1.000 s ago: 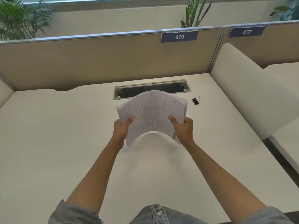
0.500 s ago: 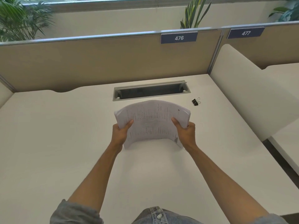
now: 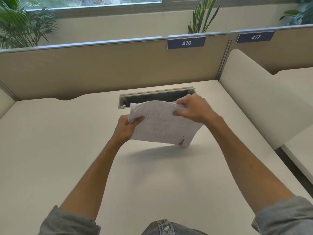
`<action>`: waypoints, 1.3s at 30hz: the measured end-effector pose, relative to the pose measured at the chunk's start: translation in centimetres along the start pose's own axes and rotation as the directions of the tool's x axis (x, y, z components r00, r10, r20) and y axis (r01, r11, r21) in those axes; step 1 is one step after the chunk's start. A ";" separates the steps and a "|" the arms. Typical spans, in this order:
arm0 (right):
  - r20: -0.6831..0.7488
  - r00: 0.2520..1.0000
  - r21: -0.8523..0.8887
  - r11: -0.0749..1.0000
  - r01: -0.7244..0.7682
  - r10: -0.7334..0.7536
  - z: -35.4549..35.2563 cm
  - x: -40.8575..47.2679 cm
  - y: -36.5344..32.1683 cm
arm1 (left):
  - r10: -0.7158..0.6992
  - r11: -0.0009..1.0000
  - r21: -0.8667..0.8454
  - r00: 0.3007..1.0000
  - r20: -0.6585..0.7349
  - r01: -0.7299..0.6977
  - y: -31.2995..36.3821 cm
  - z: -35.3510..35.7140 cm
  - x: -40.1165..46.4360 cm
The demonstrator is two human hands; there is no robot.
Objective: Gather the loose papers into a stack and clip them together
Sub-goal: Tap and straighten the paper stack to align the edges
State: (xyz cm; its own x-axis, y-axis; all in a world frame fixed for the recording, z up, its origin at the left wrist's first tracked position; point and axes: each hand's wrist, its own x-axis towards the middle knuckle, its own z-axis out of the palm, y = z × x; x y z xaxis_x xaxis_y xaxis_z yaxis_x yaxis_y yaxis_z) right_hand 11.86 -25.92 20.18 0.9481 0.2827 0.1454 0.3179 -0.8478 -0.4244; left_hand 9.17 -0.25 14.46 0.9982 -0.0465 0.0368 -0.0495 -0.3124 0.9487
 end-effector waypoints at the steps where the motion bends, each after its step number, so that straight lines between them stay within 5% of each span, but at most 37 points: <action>1: 0.042 0.999 0.010 1.000 0.005 -0.005 0.0 0.4 -0.6 | 0.021 0.999 0.025 0.999 0.029 -0.022 0.6 0.0 0.1; 6: 0.110 0.994 0.217 0.976 -0.035 0.011 0.5 1.3 -1.6 | 0.109 0.981 0.152 0.992 0.071 -0.119 2.7 -1.3 0.8; 10: 0.084 0.996 0.404 0.913 -0.063 0.032 0.3 1.1 -0.7 | 0.002 0.986 0.167 0.997 0.072 -0.014 3.0 -5.1 0.7; 15: 0.061 0.997 0.710 0.701 -0.071 0.038 -0.1 0.8 1.9 | -0.113 0.974 -0.182 0.984 0.135 0.136 2.3 -8.2 0.4; 21: 0.071 0.987 0.907 0.402 -0.123 0.143 3.0 -0.4 1.8 | -0.064 0.802 -0.548 0.947 0.314 0.236 1.9 -1.9 -1.2; 25: -0.014 0.958 0.885 0.450 -0.121 0.286 4.7 -1.3 1.7 | -0.218 0.795 -0.557 0.970 0.107 0.241 1.0 1.3 -0.8; 29: -0.185 0.895 0.861 0.506 -0.052 0.407 6.6 -2.2 -0.2 | -0.172 0.912 -0.397 0.975 -0.143 0.103 0.4 3.9 -0.2; 33: -0.244 0.813 0.886 0.462 -0.033 0.528 8.3 -2.5 -1.7 | -0.095 0.930 -0.367 0.970 -0.223 0.007 1.1 5.1 -0.3; 39: -0.313 0.800 0.866 0.500 0.019 0.512 7.7 -2.7 -2.2 | -0.036 0.924 -0.378 0.972 -0.234 -0.057 1.5 3.6 0.0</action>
State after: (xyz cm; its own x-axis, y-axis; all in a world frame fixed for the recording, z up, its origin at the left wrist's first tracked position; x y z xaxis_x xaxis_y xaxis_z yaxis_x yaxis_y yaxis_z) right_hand 8.63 -21.34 13.86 0.9203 -0.3479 0.1789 0.1796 -0.0303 -0.9833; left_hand 8.96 -4.14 14.73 0.9793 0.1881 0.0749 -0.0899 0.0724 0.9933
